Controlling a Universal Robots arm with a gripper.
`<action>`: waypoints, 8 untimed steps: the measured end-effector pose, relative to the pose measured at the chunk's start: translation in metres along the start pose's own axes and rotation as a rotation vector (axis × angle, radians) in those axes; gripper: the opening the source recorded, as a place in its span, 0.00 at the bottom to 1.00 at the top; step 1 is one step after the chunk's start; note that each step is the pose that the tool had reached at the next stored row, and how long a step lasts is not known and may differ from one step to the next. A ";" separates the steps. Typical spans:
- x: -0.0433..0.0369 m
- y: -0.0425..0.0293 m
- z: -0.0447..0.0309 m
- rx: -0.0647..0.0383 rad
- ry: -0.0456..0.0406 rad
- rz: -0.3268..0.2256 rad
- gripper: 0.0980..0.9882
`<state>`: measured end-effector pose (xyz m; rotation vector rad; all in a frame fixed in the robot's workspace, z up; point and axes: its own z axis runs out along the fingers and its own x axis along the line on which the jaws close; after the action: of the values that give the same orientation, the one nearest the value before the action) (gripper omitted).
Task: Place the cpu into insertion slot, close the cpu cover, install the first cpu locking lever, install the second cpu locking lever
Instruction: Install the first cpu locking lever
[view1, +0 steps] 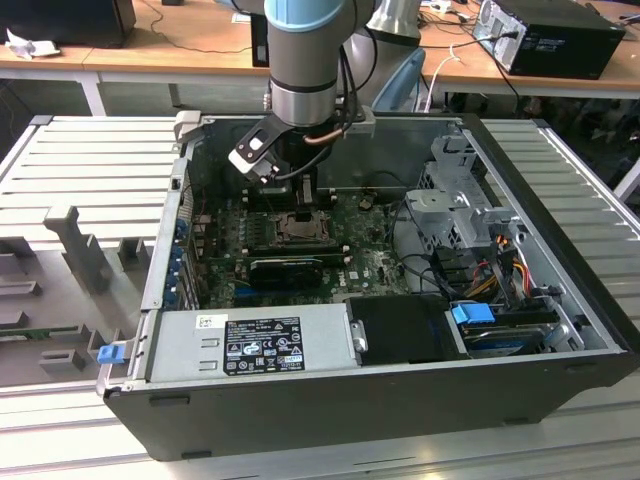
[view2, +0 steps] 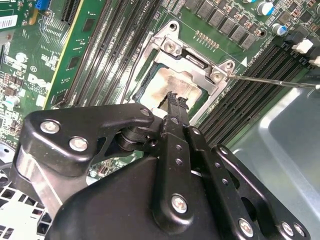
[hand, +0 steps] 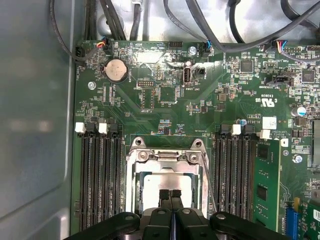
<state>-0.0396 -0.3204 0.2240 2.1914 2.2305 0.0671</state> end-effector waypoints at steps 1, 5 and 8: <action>0.0000 0.0000 -0.0003 0.000 0.0000 0.000 0.01; 0.0000 0.0001 -0.0013 0.000 0.0001 0.000 0.01; 0.0001 0.0001 -0.0024 0.000 0.0000 0.000 0.01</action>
<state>-0.0395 -0.3203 0.2264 2.1914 2.2305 0.0671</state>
